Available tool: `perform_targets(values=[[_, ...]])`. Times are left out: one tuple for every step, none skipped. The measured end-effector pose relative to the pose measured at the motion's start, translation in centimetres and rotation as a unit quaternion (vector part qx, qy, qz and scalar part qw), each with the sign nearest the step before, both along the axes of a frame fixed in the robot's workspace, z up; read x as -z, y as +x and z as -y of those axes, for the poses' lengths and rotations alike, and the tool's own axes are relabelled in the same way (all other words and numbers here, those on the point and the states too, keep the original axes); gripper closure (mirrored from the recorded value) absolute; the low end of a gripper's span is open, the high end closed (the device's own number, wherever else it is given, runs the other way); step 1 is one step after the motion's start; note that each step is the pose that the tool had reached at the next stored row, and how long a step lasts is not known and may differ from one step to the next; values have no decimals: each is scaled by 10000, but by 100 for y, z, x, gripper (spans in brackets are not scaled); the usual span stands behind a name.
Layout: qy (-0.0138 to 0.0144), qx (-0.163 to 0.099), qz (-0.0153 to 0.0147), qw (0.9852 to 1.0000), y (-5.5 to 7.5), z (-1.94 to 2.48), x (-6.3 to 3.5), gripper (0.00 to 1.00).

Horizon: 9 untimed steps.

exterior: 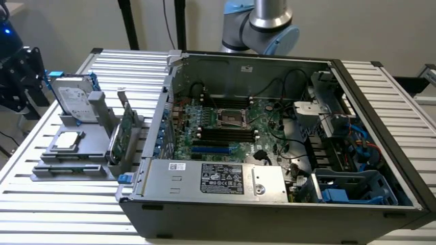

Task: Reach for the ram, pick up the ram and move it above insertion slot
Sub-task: 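Pick up the ram and move it above insertion slot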

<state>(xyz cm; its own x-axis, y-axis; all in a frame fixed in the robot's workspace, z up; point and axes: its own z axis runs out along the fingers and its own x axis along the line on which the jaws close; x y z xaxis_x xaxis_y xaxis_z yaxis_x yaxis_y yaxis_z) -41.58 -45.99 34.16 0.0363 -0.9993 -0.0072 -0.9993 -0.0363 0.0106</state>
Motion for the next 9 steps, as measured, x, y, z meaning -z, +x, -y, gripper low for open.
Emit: perform_targets(values=[[0,-2,0,10000,1,9,18,58],[0,-4,0,10000,2,16,36,58],[-1,-7,0,10000,4,23,53,58],[0,-11,0,10000,6,29,72,58],[0,-15,-1,10000,10,35,89,58],[-1,-21,-1,10000,14,42,107,58],[0,-27,0,10000,19,51,126,58],[0,-32,0,10000,25,60,145,58],[0,-39,0,10000,31,70,163,58]])
